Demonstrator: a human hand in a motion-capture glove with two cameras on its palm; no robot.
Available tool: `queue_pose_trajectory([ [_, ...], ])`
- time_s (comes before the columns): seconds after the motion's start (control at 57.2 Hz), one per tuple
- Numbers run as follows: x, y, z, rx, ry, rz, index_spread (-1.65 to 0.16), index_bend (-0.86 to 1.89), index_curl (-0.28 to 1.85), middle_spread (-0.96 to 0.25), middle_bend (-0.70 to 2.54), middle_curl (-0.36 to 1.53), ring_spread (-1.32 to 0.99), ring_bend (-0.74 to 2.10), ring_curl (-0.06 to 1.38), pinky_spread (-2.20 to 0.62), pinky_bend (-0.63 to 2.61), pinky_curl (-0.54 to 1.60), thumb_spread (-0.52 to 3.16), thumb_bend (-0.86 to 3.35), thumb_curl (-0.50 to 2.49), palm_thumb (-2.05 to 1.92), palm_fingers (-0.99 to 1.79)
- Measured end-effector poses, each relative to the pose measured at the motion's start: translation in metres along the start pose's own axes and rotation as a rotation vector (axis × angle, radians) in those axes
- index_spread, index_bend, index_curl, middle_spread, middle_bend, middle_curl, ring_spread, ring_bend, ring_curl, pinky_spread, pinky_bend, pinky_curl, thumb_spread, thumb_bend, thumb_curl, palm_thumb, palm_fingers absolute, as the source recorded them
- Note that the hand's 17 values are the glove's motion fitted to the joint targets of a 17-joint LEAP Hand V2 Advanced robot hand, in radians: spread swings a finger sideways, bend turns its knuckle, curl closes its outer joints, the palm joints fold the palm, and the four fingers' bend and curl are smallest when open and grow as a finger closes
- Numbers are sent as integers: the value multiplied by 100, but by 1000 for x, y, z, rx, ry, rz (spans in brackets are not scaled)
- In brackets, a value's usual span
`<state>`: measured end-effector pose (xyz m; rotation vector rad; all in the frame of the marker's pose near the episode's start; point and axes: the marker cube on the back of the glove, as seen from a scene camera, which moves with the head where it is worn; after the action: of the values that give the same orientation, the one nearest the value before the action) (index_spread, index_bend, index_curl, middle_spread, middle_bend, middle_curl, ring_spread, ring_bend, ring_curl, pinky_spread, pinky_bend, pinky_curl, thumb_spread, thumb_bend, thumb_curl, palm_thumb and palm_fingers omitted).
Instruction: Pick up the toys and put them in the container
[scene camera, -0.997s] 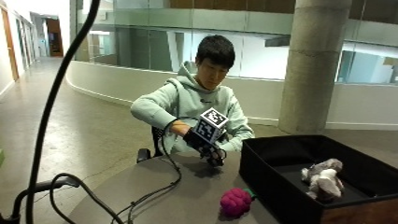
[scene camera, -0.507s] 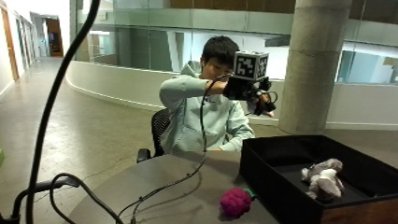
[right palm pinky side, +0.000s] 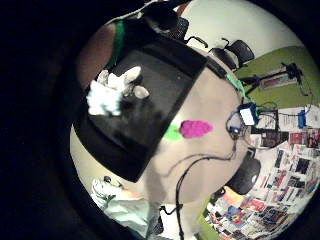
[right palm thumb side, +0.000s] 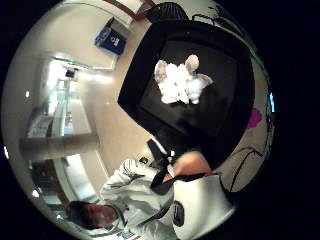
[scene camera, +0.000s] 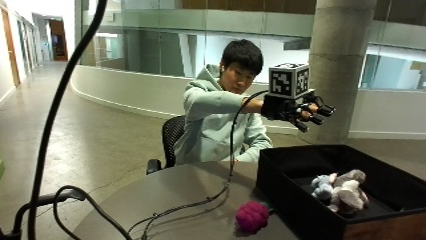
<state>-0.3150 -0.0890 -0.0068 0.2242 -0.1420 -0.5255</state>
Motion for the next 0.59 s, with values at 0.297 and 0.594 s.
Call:
queue_pose_trajectory([
  [0.297,64,23,-14,105,-90,41,-23,12,30,2,9,27,-4,19,25,2,84,39,116,-5,36,-6,-27],
  [0.594,162,32,32,122,-136,153,-27,17,33,2,14,24,-5,18,26,2,69,34,123,-4,28,-5,-11],
])
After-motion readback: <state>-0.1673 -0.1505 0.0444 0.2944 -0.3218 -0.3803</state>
